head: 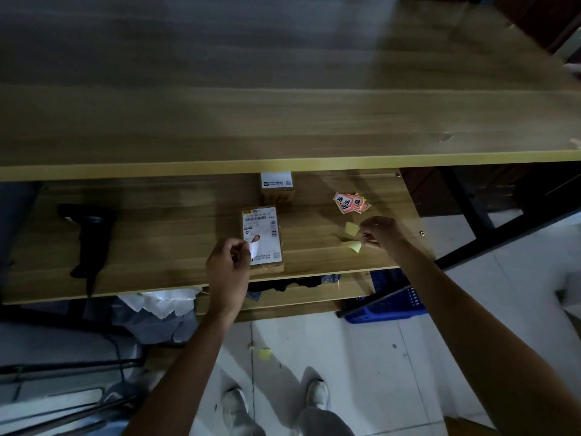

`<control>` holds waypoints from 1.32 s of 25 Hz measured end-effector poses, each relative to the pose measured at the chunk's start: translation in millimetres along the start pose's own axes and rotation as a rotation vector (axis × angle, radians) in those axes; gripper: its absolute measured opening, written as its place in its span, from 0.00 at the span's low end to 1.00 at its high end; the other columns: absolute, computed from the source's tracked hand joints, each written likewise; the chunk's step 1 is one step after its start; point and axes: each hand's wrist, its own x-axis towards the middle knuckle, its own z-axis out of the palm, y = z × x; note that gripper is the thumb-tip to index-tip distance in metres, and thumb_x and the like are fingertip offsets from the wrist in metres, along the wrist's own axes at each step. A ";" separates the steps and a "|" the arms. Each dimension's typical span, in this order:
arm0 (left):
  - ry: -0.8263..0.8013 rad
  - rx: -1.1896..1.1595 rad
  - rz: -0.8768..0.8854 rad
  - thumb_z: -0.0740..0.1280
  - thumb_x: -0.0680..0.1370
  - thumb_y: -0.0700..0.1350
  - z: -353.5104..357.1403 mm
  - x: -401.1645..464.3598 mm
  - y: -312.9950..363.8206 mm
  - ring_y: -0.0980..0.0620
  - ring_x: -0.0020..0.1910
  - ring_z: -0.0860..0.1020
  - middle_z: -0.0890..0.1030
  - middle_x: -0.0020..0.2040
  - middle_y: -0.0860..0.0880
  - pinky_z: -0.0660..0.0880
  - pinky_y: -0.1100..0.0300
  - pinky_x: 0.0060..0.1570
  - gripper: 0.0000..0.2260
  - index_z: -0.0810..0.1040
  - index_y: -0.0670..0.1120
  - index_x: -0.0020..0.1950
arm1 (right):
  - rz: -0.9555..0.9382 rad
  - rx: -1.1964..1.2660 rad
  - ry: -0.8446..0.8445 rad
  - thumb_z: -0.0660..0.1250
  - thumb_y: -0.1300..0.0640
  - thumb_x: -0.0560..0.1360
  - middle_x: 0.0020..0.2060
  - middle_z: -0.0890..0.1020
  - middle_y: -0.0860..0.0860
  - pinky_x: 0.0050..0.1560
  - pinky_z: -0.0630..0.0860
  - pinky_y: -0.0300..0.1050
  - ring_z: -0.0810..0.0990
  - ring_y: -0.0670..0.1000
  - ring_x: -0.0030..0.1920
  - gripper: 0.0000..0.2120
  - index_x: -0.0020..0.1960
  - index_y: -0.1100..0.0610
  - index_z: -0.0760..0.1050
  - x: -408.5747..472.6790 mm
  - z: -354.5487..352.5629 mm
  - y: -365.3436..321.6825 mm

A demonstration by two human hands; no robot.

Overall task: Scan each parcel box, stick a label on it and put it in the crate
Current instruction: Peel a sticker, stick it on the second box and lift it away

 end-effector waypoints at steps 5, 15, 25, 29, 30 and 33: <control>0.029 0.006 -0.024 0.65 0.79 0.39 18.0 -6.6 5.0 0.54 0.42 0.78 0.80 0.47 0.46 0.73 0.76 0.34 0.04 0.78 0.40 0.49 | 0.109 -0.127 -0.120 0.66 0.70 0.75 0.33 0.76 0.57 0.26 0.77 0.34 0.77 0.49 0.33 0.04 0.45 0.62 0.75 34.1 -3.4 7.2; 0.065 0.011 -0.045 0.64 0.79 0.43 50.9 -13.5 25.0 0.47 0.46 0.81 0.82 0.52 0.41 0.75 0.70 0.34 0.08 0.78 0.39 0.52 | -0.348 -0.518 0.121 0.63 0.56 0.77 0.36 0.80 0.51 0.35 0.75 0.43 0.80 0.50 0.37 0.06 0.44 0.54 0.77 18.8 -7.1 9.3; 0.112 -0.120 0.005 0.65 0.79 0.47 63.8 -15.4 39.4 0.49 0.41 0.81 0.82 0.44 0.47 0.79 0.53 0.41 0.06 0.78 0.46 0.49 | -0.805 -0.059 -0.105 0.62 0.49 0.72 0.47 0.79 0.51 0.38 0.79 0.39 0.80 0.44 0.41 0.15 0.50 0.55 0.82 -116.7 90.4 7.9; 0.080 -0.157 -0.015 0.67 0.78 0.46 62.5 -10.1 32.1 0.49 0.40 0.81 0.82 0.44 0.49 0.79 0.48 0.40 0.03 0.78 0.48 0.49 | -0.659 0.069 -0.154 0.62 0.51 0.67 0.48 0.80 0.50 0.40 0.77 0.39 0.80 0.45 0.43 0.17 0.50 0.55 0.82 -110.1 104.7 8.2; 0.072 -0.166 -0.026 0.68 0.77 0.47 61.4 -9.5 30.9 0.50 0.40 0.81 0.82 0.44 0.49 0.79 0.49 0.40 0.02 0.77 0.50 0.48 | -0.623 0.104 -0.177 0.63 0.54 0.67 0.48 0.80 0.50 0.42 0.76 0.39 0.80 0.45 0.43 0.15 0.50 0.55 0.82 -108.6 107.1 8.3; 0.045 -0.099 0.047 0.70 0.76 0.44 59.0 -10.1 25.7 0.51 0.41 0.81 0.82 0.46 0.50 0.79 0.55 0.41 0.04 0.78 0.49 0.50 | -0.467 0.233 -0.241 0.65 0.54 0.69 0.44 0.83 0.49 0.40 0.75 0.38 0.80 0.44 0.42 0.09 0.46 0.52 0.82 -104.4 110.6 5.8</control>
